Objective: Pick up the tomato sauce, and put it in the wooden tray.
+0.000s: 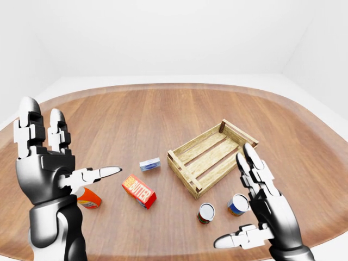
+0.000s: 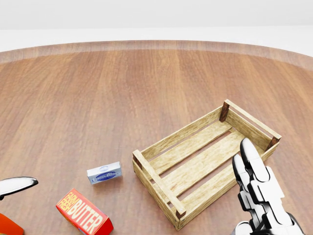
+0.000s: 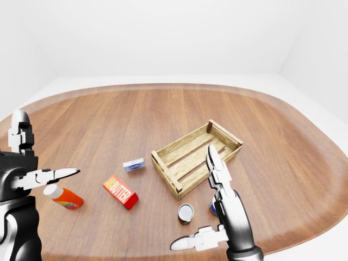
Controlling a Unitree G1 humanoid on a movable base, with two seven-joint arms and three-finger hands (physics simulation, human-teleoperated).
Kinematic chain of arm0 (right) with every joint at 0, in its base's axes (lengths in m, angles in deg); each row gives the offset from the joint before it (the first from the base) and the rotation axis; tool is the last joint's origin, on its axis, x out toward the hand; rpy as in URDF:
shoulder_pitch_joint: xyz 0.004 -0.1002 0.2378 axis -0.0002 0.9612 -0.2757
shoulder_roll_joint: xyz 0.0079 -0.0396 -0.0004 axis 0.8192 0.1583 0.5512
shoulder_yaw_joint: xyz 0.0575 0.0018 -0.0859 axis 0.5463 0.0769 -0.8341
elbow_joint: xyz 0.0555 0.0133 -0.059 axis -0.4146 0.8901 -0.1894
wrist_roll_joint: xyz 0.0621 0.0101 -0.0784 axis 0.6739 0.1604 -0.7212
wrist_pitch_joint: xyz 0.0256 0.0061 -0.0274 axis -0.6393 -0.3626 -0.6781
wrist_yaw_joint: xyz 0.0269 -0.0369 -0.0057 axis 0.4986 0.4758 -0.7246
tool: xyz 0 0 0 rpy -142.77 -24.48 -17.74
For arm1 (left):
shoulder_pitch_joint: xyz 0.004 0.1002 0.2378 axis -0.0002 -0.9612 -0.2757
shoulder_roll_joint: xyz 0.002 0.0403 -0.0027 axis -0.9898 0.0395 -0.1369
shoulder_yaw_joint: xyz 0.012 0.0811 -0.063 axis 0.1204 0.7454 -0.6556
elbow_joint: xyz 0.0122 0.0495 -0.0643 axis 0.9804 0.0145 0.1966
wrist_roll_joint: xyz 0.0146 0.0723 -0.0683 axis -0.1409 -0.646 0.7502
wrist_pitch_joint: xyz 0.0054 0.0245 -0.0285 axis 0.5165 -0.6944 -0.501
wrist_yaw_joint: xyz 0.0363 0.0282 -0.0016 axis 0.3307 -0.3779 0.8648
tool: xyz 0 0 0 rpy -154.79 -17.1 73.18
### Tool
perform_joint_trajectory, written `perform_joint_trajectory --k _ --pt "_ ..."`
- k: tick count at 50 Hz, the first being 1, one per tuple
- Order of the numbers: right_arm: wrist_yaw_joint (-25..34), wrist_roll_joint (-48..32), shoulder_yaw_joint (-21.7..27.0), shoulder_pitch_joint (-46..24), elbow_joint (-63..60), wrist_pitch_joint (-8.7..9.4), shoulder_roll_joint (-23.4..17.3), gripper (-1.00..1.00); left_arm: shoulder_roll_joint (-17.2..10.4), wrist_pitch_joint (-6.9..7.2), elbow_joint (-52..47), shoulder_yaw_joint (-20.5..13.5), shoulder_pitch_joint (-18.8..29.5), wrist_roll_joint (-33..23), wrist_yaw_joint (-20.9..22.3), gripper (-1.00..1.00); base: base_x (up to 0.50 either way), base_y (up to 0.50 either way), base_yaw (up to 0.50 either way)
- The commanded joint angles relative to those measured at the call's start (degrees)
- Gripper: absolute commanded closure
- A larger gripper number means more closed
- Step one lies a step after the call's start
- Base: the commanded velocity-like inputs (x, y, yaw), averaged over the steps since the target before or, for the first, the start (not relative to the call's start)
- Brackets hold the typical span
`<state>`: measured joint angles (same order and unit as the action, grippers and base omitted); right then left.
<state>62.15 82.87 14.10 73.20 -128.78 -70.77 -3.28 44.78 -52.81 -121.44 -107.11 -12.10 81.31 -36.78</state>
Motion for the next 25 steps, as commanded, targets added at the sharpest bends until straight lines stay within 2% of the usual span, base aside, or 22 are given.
perform_joint_trajectory --k 1,25 --pt "-2.67 -1.34 -2.59 1.59 2.46 -3.45 -2.15 -1.0 0.16 0.0 -0.29 0.06 -0.22 -0.11 0.1 -1.0 0.0 0.0 0.0" --pt "-9.41 -3.24 -7.98 1.21 7.63 -3.45 -7.13 -1.0 0.17 0.0 -0.32 -0.03 -0.21 -0.21 0.36 -1.0 0.0 0.0 0.0"
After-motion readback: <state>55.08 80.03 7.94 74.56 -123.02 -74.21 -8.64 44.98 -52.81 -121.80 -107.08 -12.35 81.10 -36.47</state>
